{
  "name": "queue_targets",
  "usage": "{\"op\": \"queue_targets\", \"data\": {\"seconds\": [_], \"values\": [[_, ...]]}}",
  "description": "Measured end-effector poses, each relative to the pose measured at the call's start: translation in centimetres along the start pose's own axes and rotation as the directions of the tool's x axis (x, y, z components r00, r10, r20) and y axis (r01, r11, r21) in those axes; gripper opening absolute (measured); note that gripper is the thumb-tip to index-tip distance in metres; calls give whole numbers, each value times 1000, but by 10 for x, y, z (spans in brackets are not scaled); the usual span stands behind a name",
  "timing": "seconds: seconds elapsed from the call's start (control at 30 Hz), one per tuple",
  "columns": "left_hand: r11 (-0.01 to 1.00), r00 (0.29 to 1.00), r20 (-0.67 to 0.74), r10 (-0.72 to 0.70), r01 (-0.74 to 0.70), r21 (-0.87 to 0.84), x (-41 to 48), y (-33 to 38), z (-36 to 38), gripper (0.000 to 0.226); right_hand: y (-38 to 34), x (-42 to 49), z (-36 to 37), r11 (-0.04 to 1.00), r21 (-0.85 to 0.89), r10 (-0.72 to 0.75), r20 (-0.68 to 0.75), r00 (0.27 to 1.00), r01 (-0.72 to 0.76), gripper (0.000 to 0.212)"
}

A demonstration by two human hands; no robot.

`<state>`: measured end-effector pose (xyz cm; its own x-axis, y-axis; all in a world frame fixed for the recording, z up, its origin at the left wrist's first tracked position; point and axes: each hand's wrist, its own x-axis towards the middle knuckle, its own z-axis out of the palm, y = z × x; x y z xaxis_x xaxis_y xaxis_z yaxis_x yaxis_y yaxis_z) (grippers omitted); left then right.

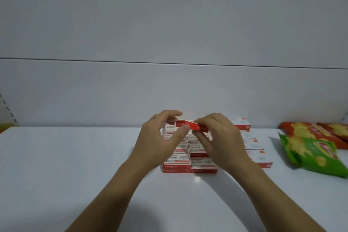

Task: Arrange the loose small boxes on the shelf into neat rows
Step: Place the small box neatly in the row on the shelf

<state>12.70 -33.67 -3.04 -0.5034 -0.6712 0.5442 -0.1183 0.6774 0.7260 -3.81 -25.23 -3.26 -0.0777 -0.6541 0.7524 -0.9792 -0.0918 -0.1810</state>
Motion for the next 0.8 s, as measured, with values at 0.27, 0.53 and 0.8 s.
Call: {"op": "queue_targets", "data": {"seconds": [0.27,0.53,0.8], "values": [[978,979,61,-197,200,-56,-32,-13,28,29,-5,-20,7,223,754,610,387,691,-618,18],[960,969,21,-248,249,-129,-33,-13,27,23,-16,-25,4,-22,750,543,564,622,-661,19],[906,954,109,-280,300,-300,-30,-13,24,45,-18,-26,9,-57,706,485,638,598,-706,18]]}}
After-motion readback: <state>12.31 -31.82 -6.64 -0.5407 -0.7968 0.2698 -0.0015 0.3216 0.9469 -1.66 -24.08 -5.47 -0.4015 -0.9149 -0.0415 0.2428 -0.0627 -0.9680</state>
